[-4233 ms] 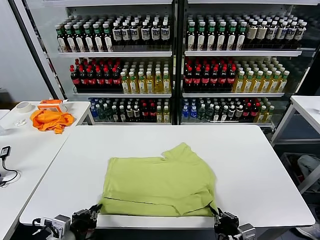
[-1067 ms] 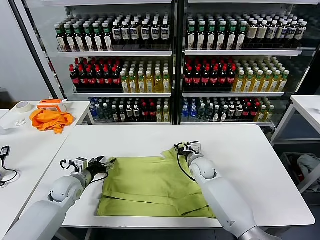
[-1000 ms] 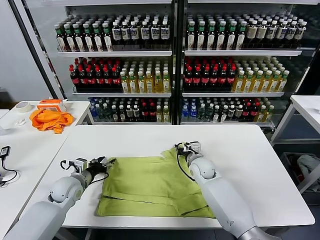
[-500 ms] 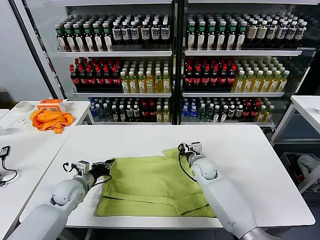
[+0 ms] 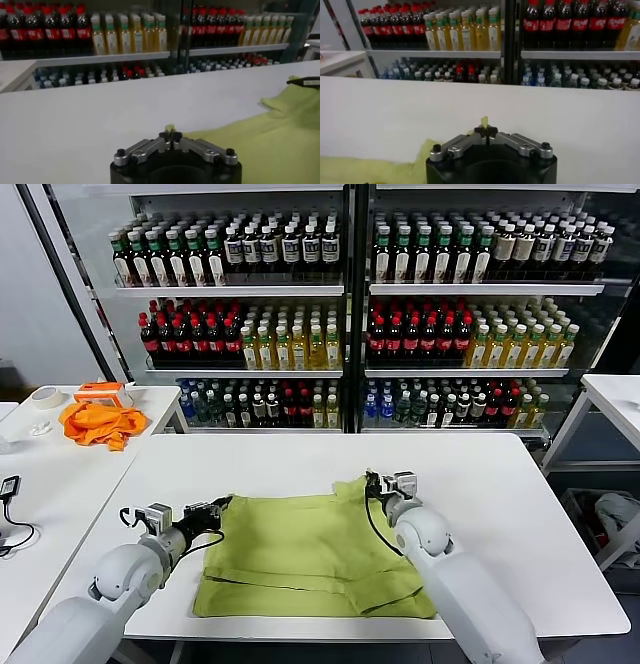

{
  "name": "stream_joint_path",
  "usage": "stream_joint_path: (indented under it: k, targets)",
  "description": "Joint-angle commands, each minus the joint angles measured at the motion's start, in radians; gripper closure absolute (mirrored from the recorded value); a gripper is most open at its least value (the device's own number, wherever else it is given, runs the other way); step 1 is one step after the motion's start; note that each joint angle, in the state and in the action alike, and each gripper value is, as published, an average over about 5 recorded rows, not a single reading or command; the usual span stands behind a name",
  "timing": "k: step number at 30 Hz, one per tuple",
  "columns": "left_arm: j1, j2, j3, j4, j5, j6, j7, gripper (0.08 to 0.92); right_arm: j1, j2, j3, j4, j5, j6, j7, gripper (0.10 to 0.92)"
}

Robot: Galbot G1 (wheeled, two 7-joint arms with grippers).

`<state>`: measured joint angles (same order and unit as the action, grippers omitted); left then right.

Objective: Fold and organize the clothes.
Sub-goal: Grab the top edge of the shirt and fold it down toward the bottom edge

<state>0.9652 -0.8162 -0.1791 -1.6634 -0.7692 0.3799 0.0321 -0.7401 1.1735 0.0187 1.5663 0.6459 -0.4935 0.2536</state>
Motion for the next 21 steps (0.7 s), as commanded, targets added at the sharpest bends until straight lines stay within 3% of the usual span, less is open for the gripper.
stream_joint_path:
  k: [1, 11, 21]
  targets:
    - [0.194, 0.023, -0.136, -0.137, -0.019, -0.021, 0.02, 0.916, -0.191, -0.095, 0.075, 0.256, 0.023, -0.021, 0.015, 0.92]
    - [0.38, 0.02, -0.26, -0.202, 0.003, -0.05, 0.045, 0.916, -0.343, -0.159, 0.131, 0.388, 0.017, -0.008, 0.013, 0.92]
    - [0.428, 0.018, -0.272, -0.222, 0.016, -0.06, 0.054, 0.916, -0.425, -0.155, 0.147, 0.461, -0.045, -0.04, 0.032, 0.92]
